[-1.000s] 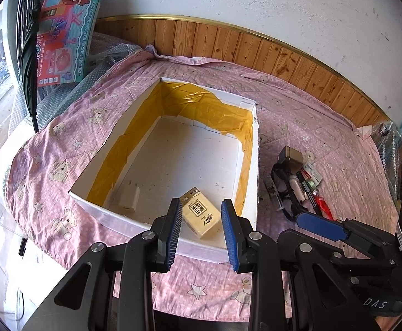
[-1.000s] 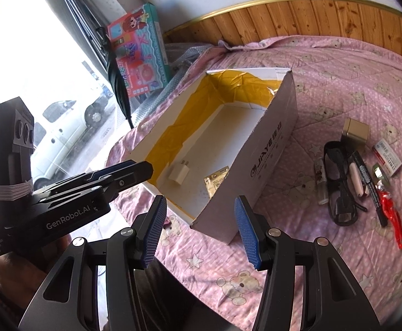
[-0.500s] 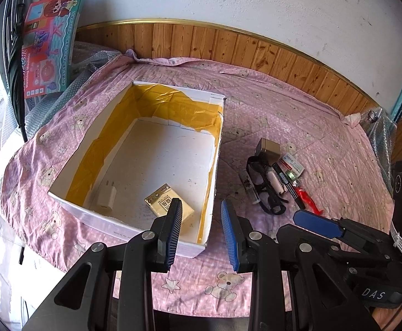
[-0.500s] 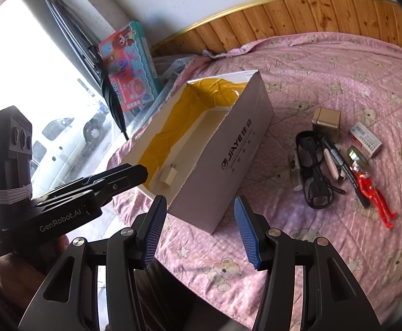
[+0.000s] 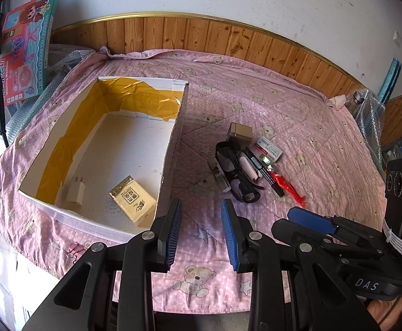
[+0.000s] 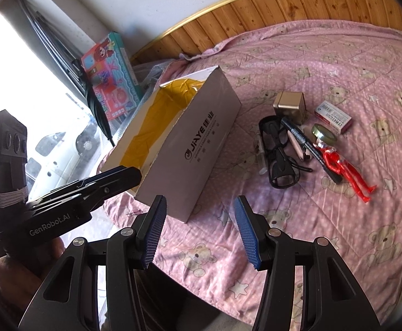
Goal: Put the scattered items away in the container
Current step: 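Move both open tools back toward the scattered items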
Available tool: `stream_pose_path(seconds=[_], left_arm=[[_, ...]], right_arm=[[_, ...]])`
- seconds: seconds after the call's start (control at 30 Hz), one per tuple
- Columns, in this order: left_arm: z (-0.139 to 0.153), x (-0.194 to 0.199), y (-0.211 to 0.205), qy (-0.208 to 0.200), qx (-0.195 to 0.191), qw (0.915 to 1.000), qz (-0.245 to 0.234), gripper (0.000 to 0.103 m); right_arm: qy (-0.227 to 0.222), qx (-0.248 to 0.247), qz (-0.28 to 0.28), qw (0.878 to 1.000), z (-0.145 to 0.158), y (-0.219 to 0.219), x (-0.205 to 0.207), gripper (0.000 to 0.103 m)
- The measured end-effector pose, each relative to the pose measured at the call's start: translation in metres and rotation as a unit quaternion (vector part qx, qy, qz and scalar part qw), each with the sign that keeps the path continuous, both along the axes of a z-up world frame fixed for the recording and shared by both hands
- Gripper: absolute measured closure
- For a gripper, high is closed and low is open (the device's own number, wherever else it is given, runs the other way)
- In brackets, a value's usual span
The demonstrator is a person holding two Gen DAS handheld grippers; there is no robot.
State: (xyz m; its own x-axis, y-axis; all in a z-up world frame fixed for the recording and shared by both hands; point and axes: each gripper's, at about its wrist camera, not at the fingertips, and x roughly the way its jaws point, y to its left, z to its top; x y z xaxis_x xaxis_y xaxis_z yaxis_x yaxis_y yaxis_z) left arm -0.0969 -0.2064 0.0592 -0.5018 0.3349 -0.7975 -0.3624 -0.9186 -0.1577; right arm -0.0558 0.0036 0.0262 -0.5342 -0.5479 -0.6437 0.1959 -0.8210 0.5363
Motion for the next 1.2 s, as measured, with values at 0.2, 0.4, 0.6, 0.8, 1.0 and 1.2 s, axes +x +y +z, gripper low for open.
stream_pose_path(seconds=[0.2, 0.4, 0.6, 0.8, 1.0, 1.2], left_arm=[[-0.005, 0.001, 0.02, -0.009, -0.003, 0.9997, -0.022, 0.072], [-0.012, -0.001, 0.037, -0.018, -0.005, 0.9991, -0.038, 0.072], [-0.021, -0.008, 0.052, -0.029, -0.004, 0.9984, -0.047, 0.072], [-0.034, -0.019, 0.068, -0.045, 0.001, 0.9975, -0.055, 0.072], [-0.049, -0.035, 0.077, -0.063, 0.006, 0.9966, -0.054, 0.072], [-0.065, -0.054, 0.082, -0.081, 0.012, 0.9956, -0.046, 0.068]], right_arm=[[-0.007, -0.004, -0.015, 1.0, -0.007, 0.014, 0.0, 0.049], [-0.017, -0.006, -0.029, 0.999, -0.015, 0.03, -0.002, 0.051], [-0.029, -0.006, -0.047, 0.998, -0.025, 0.046, -0.006, 0.055], [-0.043, -0.004, -0.063, 0.997, -0.036, 0.062, -0.014, 0.057], [-0.057, 0.001, -0.077, 0.995, -0.049, 0.077, -0.025, 0.058], [-0.068, 0.009, -0.09, 0.994, -0.062, 0.093, -0.038, 0.058]])
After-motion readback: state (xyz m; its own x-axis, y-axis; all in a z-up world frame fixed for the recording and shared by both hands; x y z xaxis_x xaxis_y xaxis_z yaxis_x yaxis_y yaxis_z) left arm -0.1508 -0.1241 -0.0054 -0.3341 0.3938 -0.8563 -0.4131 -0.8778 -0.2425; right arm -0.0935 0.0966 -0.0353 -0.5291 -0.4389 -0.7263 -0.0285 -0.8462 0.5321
